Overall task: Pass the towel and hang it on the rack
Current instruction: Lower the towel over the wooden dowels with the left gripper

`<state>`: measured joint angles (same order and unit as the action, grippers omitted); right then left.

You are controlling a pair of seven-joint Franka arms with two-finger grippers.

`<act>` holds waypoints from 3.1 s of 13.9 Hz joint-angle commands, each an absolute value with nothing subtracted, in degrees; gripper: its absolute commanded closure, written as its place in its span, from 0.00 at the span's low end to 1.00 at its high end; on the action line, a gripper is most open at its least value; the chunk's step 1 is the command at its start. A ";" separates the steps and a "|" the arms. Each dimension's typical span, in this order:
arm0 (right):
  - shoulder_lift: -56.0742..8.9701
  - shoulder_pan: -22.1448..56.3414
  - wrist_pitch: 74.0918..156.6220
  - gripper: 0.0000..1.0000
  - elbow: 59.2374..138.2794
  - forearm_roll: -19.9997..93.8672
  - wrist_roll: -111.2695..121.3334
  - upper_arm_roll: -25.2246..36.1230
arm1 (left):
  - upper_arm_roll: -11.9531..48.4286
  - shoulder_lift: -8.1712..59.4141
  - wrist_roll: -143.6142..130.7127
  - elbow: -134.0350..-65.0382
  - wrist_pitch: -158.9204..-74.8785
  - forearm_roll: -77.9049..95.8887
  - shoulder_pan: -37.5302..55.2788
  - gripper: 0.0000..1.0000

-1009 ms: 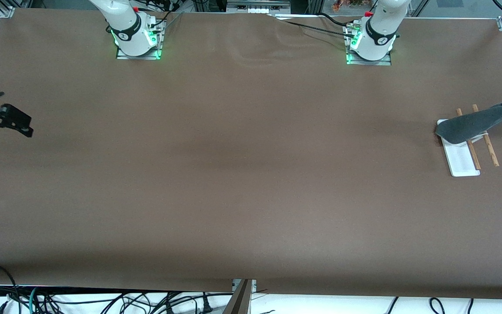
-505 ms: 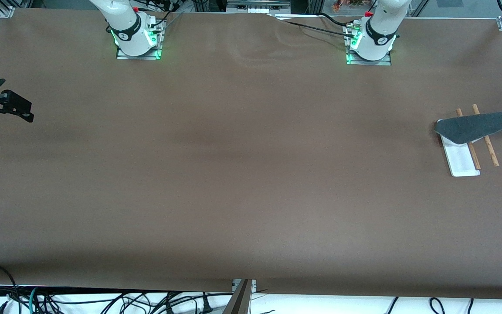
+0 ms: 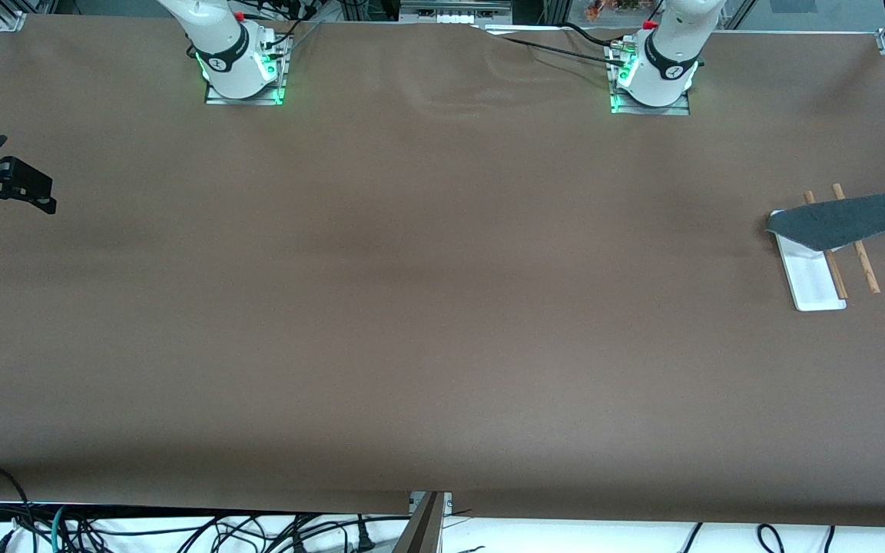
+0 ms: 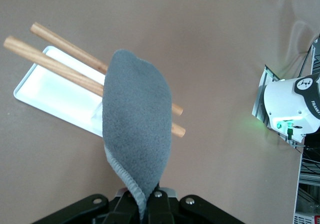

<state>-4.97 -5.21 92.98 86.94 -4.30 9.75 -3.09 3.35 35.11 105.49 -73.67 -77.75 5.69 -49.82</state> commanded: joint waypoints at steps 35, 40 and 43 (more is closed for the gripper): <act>-5.71 -5.71 93.43 0.00 86.40 -1.05 11.69 -3.08 | 4.48 34.20 81.33 -63.72 -74.36 8.88 -43.43 0.00; -5.80 -5.71 93.43 0.00 86.40 -0.97 11.69 -3.08 | 4.13 29.11 71.39 -65.21 -74.09 8.26 -36.14 0.00; -5.80 -5.71 93.43 0.00 86.40 -0.88 11.69 -3.08 | 3.96 23.42 65.60 -71.76 -75.13 8.26 -32.10 0.00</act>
<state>-5.67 -5.23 93.38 86.93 -1.86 10.46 -2.97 4.85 29.56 69.04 -64.44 -73.96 8.36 -34.53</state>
